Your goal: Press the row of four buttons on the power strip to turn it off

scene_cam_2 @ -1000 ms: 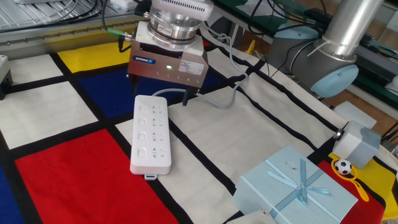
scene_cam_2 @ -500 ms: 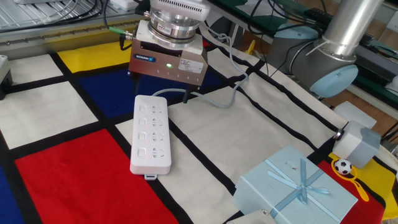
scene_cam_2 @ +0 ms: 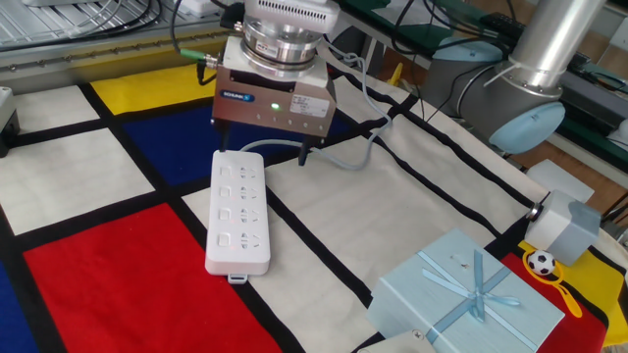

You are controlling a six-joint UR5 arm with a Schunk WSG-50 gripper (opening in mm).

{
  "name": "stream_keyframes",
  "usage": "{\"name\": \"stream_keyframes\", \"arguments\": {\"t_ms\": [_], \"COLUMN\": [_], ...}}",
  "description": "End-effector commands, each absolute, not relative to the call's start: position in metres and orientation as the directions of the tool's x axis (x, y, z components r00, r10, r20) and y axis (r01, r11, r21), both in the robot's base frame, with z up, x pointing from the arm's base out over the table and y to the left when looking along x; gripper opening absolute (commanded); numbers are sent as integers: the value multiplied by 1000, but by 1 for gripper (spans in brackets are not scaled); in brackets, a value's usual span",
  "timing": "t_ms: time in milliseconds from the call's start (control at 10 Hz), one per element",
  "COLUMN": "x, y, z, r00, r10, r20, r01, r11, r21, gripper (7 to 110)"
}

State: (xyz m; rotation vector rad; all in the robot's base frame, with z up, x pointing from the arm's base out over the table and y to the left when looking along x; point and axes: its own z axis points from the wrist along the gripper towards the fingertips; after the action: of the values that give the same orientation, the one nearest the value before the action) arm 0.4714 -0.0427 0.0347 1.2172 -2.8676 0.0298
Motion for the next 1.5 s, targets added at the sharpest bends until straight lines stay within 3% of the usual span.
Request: {"name": "stream_keyframes", "arguments": {"t_ms": [0,1400], "x": [478,469], "y": [-37,-30], "z": [28,12], "r00": [-677,-679], "r10": [-736,-734], "r20": [11,14], "r01": [-736,-734], "r11": [677,679], "r21": [-7,28], "gripper": [22,22]}}
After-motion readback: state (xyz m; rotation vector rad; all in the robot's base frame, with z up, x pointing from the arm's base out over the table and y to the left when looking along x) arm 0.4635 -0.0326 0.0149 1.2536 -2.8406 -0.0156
